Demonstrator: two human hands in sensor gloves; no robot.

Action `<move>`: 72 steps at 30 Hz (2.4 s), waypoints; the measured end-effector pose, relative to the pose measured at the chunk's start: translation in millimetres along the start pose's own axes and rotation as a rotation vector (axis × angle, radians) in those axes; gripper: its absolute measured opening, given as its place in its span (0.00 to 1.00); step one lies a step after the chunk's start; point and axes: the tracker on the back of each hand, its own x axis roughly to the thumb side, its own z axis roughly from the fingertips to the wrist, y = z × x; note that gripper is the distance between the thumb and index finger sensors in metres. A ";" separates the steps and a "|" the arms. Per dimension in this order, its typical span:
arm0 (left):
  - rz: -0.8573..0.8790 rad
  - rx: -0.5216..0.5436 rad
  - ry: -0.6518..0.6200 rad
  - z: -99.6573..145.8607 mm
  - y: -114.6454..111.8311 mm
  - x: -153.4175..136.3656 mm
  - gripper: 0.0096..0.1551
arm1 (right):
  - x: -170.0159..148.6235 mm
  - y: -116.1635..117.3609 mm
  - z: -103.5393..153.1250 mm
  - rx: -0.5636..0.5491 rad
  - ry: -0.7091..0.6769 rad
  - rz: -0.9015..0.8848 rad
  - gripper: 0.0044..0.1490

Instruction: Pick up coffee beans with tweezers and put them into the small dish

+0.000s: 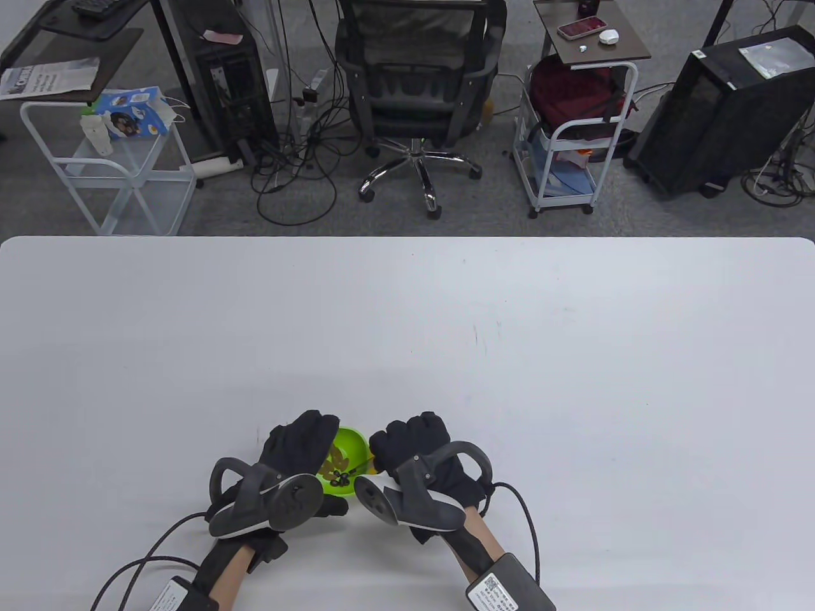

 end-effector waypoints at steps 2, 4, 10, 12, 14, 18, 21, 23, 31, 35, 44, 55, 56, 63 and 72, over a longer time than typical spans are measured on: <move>0.000 0.001 0.000 0.0 0.0 0.0 0.71 | -2.5 -1.5 0.1 0.000 0.009 -0.018 0.25; 0.000 0.000 0.000 0.1 -0.1 0.0 0.71 | -6.7 -4.1 0.7 -0.011 0.021 -0.045 0.25; 0.000 0.000 0.000 0.0 -0.1 -0.3 0.71 | -24.4 -11.2 5.0 -0.035 0.072 -0.133 0.25; -0.001 -0.001 0.000 -0.1 -0.1 -0.3 0.71 | -32.6 -12.0 7.5 -0.032 0.094 -0.175 0.25; 0.000 0.000 0.000 -0.1 0.0 -0.4 0.71 | -39.1 -12.6 9.6 -0.037 0.115 -0.190 0.25; 0.000 0.002 0.000 -0.1 0.1 -0.5 0.71 | -51.7 -12.2 13.1 -0.041 0.154 -0.217 0.25; 0.000 0.003 0.000 -0.2 0.1 -0.5 0.71 | -59.4 -9.7 14.9 -0.034 0.179 -0.230 0.25; 0.001 0.003 0.000 -0.2 0.0 -0.6 0.71 | -63.1 -7.5 15.9 -0.025 0.190 -0.232 0.25; 0.000 0.002 0.000 -0.2 0.1 -0.6 0.71 | -66.1 -6.2 17.1 -0.020 0.198 -0.250 0.26; 0.000 0.000 0.000 -0.3 0.0 -0.3 0.71 | -58.4 -8.3 16.8 -0.051 0.167 -0.275 0.26; -0.001 -0.001 0.000 -0.2 0.0 -0.3 0.71 | -29.1 -2.8 10.8 -0.051 0.066 -0.217 0.27; -0.002 -0.001 0.000 -0.3 -0.1 -0.3 0.71 | -11.1 3.1 6.8 -0.040 0.010 -0.132 0.27; -0.002 0.000 0.000 -0.3 -0.1 -0.3 0.71 | -9.7 3.3 6.5 -0.039 0.005 -0.126 0.27; 0.015 -0.005 -0.005 -0.4 0.2 -0.6 0.71 | -1.3 2.1 5.3 -0.055 -0.024 -0.081 0.27; 0.002 -0.005 -0.004 -0.4 0.6 -0.9 0.71 | 6.4 -2.7 6.4 -0.094 -0.055 0.018 0.27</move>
